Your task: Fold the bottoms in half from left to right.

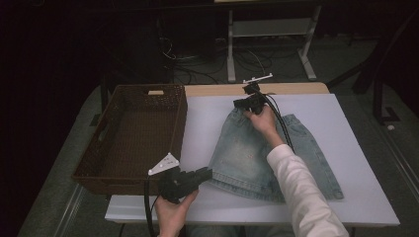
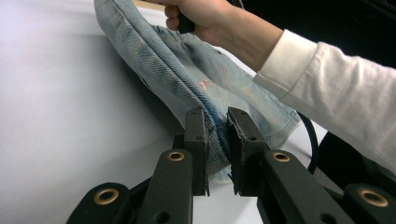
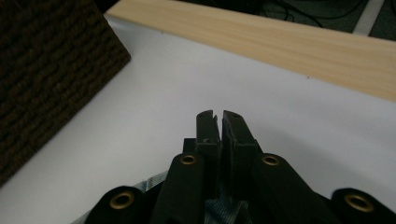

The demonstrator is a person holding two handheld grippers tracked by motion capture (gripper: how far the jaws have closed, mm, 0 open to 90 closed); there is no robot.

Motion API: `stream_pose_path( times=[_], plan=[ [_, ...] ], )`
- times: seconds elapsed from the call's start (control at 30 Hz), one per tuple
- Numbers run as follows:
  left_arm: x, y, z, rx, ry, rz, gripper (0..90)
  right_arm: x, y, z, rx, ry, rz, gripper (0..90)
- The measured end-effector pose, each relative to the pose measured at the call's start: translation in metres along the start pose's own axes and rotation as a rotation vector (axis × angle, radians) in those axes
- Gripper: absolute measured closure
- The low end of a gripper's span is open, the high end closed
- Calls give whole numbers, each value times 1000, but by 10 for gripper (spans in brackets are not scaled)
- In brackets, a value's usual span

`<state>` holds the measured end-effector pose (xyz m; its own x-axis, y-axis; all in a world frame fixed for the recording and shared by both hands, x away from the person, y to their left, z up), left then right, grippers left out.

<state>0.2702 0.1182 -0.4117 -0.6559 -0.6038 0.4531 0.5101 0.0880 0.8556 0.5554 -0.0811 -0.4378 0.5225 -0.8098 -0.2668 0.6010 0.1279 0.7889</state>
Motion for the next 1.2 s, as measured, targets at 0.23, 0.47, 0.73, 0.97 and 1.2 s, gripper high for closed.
stream_pose_path(
  times=[0.23, 0.47, 0.73, 0.97, 1.2],
  plan=[
    [-1, 11, 8, 44, -7, 3, 788, -9, 19, 3, 26, 4, 21, 854],
    [6, 28, 18, 79, 0, -37, 788, -23, 34, 1, 59, 16, 26, 853],
    [8, 43, 26, 112, 5, -55, 788, -35, 49, -1, 105, 43, 19, 853],
    [16, 59, 28, 130, -9, -88, 789, -40, 65, 2, 148, 74, -5, 853],
    [33, 61, 13, 70, -42, -152, 788, -37, 58, 2, 132, 91, -17, 853]
  ],
)
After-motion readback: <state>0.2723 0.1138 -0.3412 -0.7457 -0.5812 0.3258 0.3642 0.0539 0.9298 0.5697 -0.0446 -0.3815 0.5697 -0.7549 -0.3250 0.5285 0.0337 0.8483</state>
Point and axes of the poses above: each handheld gripper's, and its own axes: z roughly backward along the jaws, y roughly out of its top, x roughly to its right, the point moved 6 cm from there along -z, roughly forward along the jaws, and after that the axes turned 6 degrees about x, right-handed, at the moved point
